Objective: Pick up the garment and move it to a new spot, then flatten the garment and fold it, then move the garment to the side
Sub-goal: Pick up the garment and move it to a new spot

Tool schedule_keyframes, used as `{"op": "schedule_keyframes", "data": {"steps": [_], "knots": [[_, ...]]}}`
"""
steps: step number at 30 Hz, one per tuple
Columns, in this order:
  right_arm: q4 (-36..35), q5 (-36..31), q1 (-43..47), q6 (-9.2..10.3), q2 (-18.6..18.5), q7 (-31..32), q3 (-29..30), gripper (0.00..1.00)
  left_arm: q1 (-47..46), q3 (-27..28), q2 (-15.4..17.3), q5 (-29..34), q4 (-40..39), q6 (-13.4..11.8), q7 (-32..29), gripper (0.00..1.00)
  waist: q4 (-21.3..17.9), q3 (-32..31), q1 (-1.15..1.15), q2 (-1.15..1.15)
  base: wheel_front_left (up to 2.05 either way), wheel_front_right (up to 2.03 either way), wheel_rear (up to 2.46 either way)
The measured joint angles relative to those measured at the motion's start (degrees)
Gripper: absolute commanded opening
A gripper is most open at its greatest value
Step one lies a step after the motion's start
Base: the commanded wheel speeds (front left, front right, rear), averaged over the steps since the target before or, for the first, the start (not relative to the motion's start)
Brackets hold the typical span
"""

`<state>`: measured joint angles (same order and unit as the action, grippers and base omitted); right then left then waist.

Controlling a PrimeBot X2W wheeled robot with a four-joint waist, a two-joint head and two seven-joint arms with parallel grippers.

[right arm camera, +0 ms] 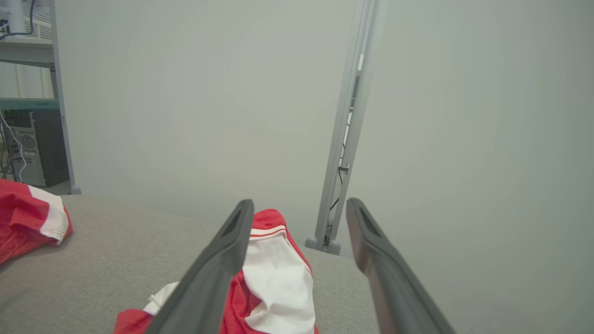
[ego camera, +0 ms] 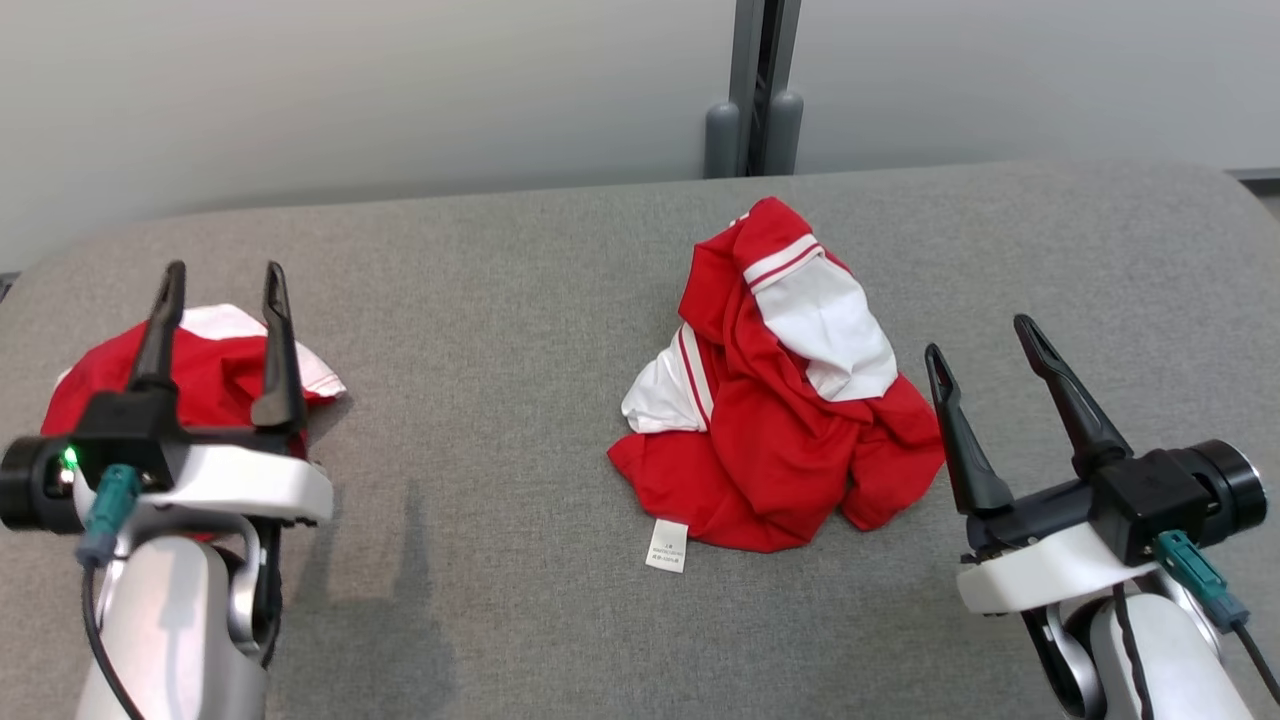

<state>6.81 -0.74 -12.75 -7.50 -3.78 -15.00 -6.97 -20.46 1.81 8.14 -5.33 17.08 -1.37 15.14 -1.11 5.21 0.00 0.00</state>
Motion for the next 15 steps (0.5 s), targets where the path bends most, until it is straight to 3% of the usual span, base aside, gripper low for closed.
{"op": "schedule_keyframes", "data": {"steps": [9, 15], "knots": [[-1.01, 0.44, 2.35, 0.0, -0.67, 0.0, 1.62, 1.0, 11.26, -2.16, -4.71, 0.65, -8.13, -0.12, 0.0, 1.0, -1.59, -3.94, 0.0, 0.0, 0.0, 0.0, 0.0], [-0.57, 0.74, 3.36, 0.0, -0.42, 0.0, 2.52, 1.0, 15.55, -3.87, -5.25, -0.25, -9.88, -0.68, 0.0, 1.0, -2.03, -4.55, 0.0, 0.0, 0.0, 0.0, 0.0]]}}
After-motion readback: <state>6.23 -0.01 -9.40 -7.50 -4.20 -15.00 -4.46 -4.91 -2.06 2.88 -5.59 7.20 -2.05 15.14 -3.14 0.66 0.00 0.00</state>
